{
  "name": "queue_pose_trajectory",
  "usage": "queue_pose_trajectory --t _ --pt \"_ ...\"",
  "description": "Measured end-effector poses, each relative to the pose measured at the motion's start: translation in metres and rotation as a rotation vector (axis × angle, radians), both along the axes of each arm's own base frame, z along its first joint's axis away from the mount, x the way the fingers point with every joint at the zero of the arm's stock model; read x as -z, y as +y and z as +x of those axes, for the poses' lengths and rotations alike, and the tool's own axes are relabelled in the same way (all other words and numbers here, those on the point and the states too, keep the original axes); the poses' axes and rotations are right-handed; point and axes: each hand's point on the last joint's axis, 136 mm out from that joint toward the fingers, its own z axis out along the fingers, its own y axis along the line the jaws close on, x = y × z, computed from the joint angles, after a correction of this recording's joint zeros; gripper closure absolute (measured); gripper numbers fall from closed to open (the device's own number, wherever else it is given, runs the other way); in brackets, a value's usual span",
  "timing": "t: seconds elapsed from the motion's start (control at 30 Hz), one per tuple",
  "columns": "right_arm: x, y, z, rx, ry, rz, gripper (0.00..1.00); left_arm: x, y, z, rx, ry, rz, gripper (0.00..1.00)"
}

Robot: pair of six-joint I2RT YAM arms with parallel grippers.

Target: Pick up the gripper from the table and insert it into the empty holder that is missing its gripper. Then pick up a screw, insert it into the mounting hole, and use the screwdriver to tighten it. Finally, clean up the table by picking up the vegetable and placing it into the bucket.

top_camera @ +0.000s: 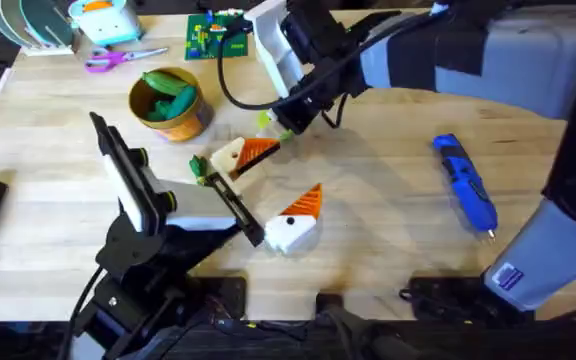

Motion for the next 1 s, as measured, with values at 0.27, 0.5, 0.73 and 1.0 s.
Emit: queue_pose_trajectory --t 0.27,0.5,0.73,1.0 --pt "0.002 -0.004 0.003 0.002 -0.011 -0.021 0.862 0.0 0.0 0.0 0.0 0.0 0.0 0.009" --pt "0.003 -0.006 0.005 0.01 -0.024 -0.037 0.881 0.0 0.0 0.0 0.0 0.0 0.0 0.009" --pt "0.003 -0.007 0.007 0.014 -0.031 -0.043 0.993 0.0 0.0 0.0 0.0 0.0 0.0 0.009" --pt "-0.001 -0.01 0.009 0.022 -0.024 -0.049 0.994 0.0 0.0 0.0 0.0 0.0 0.0 0.009"
